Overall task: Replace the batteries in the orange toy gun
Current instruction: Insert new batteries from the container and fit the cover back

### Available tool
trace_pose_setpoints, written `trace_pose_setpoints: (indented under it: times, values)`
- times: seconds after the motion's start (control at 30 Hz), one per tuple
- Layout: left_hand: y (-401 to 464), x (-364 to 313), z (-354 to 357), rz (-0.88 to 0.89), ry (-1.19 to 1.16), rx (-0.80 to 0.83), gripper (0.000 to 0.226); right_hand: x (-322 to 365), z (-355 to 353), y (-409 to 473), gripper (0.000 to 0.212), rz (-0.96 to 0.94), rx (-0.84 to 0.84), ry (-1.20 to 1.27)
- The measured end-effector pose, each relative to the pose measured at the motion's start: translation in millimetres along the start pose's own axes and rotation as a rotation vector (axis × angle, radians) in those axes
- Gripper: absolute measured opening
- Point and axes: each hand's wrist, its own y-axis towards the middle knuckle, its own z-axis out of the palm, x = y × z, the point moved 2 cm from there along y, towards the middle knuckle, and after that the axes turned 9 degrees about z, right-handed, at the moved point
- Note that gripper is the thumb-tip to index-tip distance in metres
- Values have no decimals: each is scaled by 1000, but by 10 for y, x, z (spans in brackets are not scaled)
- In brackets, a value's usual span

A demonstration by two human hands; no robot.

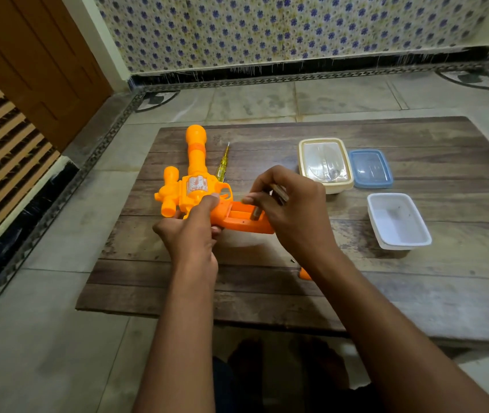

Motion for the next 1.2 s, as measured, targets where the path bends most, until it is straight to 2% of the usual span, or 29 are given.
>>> trace_pose_setpoints:
  times: [0.03, 0.07, 0.27, 0.33, 0.4, 0.57, 0.77, 0.83, 1.0, 1.07, 1.2]
  values:
    - [-4, 5, 5, -15, -8, -8, 29, -10, -18, 2, 12, 5, 4, 11]
    - [-13, 1, 8, -33, -15, -15, 24, -20, -29, 5, 13, 12, 10, 29]
    - [-71, -36, 51, -121, -110, -30, 23, -41, -71, -7, 14, -39, -3, 47]
    - [-94, -44, 70, -126, -137, -32, 30, -35, -59, -8, 14, -73, -20, 16]
    - [-105, -45, 77, -114, -138, -42, 38, -26, -42, -7, 15, -132, -29, -33]
    - [-135, -53, 96, -101, -124, -34, 38, -19, -7, -4, 13, -310, -25, -192]
    - [-153, -44, 93, -116, -105, -28, 23, -42, 58, 12, 10, -394, 46, -350]
    - [-153, -45, 94, -121, -103, -36, 23, -30, 65, 13, 9, -376, 56, -329]
    - [-140, -43, 106, -144, -133, -40, 25, -37, -43, 18, 15, -190, -14, -129]
    - [-141, -31, 125, -155, -144, -34, 29, -30, -77, 14, 18, -173, -49, -125]
    - [-146, -33, 142, -168, -152, -36, 22, -22, -94, 3, 24, -162, -83, -165]
